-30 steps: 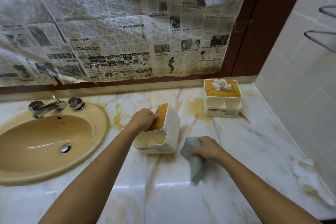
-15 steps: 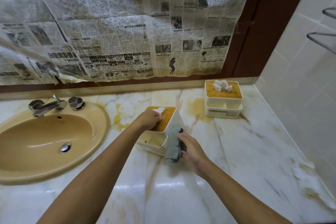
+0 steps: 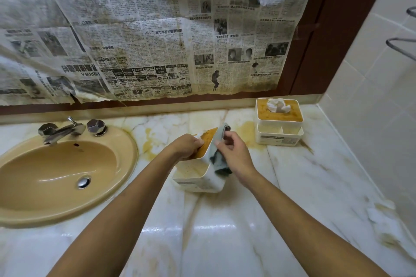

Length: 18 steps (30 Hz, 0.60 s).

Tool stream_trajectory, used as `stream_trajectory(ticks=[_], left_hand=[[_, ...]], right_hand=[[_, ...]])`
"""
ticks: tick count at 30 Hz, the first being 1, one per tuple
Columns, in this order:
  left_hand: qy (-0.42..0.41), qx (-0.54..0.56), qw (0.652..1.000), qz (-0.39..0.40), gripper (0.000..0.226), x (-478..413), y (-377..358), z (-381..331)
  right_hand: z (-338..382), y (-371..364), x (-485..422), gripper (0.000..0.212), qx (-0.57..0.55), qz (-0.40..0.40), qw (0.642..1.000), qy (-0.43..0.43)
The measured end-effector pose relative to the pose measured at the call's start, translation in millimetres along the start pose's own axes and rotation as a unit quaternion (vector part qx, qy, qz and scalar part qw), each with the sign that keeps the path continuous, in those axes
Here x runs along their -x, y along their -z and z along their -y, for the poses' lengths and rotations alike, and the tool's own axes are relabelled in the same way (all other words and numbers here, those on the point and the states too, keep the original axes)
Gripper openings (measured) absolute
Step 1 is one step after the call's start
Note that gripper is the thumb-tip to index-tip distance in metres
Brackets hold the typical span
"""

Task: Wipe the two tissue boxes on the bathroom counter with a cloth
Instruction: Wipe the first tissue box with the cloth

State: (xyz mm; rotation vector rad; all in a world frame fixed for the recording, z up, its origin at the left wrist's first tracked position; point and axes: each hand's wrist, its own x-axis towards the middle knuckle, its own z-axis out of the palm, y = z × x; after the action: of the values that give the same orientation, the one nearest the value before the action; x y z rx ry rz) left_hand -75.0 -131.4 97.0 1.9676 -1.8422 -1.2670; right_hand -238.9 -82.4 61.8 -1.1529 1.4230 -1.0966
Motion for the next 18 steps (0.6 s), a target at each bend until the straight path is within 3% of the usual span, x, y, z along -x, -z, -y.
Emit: stream_trajectory(ticks=[3,7,10,14,18], left_hand=[[0.013,0.020,1.000,0.008,0.046,-3.7,2.0,5.8],[0.015,0.035,0.999,0.029,0.044,-3.9,5.0,6.2],[0.009,0.052,0.998,0.030,0.045,-3.1,4.4,6.9],[0.011,0.069,0.997,0.016,0.048,-1.4,3.1,4.7],[0.019,0.071,0.997,0.023,0.049,-2.6,3.0,7.4]], right_hand=[[-7.5,-4.1,28.1,0.031,0.087,0.028,0.991,0.102],[-26.5,-5.2,51.9,0.030,0.193,0.058,0.949,0.242],[-32.8,-0.4,37.3,0.031,0.228,0.001,0.944,0.240],[-21.8,9.8,10.2,0.030,0.180,-0.050,0.970,0.155],[-17.0,5.1,27.7,0.026,0.203,-0.013,0.954,0.221]])
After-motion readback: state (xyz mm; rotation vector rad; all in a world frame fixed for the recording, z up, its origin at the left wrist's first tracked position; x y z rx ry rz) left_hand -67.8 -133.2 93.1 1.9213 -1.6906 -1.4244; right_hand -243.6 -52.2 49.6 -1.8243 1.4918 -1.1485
